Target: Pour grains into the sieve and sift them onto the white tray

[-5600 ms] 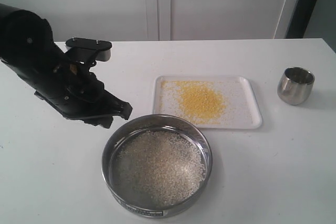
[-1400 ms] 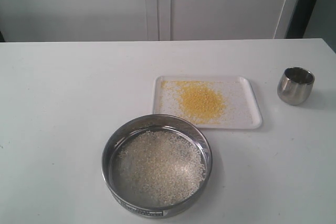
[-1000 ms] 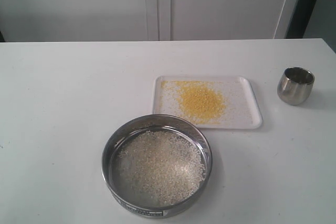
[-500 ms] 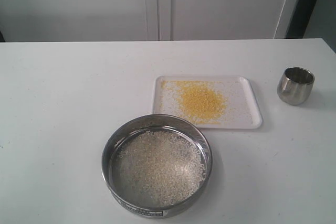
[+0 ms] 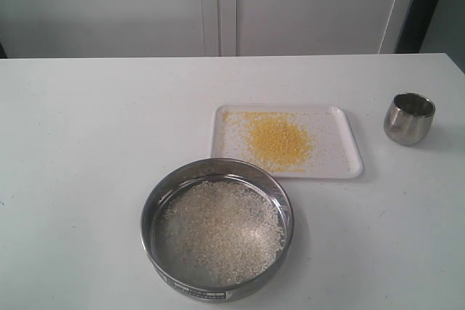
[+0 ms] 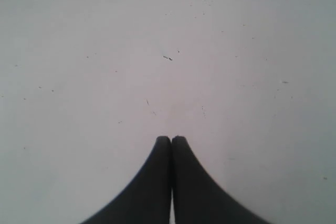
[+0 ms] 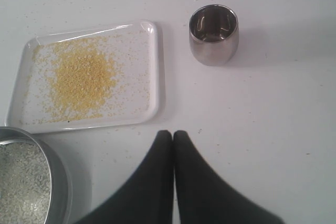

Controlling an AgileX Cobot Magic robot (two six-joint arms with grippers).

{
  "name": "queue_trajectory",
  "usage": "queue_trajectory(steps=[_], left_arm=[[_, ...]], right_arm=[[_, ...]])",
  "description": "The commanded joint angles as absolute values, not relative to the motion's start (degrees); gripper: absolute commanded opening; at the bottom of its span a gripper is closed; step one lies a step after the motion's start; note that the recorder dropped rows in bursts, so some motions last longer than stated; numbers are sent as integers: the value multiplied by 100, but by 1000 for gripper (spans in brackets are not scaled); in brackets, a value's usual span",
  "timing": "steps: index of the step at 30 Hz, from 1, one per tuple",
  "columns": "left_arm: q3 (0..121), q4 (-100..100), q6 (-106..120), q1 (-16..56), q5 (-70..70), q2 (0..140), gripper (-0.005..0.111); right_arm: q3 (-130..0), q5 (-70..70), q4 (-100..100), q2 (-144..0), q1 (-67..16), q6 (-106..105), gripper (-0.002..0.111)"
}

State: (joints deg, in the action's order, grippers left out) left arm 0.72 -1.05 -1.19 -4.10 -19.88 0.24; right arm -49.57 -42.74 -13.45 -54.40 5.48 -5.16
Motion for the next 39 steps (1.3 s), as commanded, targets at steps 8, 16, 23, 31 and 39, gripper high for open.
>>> queue_trajectory(steps=[8,16,23,31,39], left_arm=[[0,0,-123,-416,-2003,0,0],[0,163,-123,-416,-1955,0,0],[0,401,-123,-416,-1925,0,0],[0,401,-123,-416,-1925,0,0],[0,401,-123,-416,-1925,0,0]], right_arm=[[-4956,-4209,-1343,-5414,571,-489,0],[-4956,-4209,-1343,-5414,571,-489,0],[-4956,-4209,-1343,-5414,571,-489,0],[-4956,-4209,-1343,-5414,571,-489,0],[-4956,-4208,-1343,-5414,571,-462,0]])
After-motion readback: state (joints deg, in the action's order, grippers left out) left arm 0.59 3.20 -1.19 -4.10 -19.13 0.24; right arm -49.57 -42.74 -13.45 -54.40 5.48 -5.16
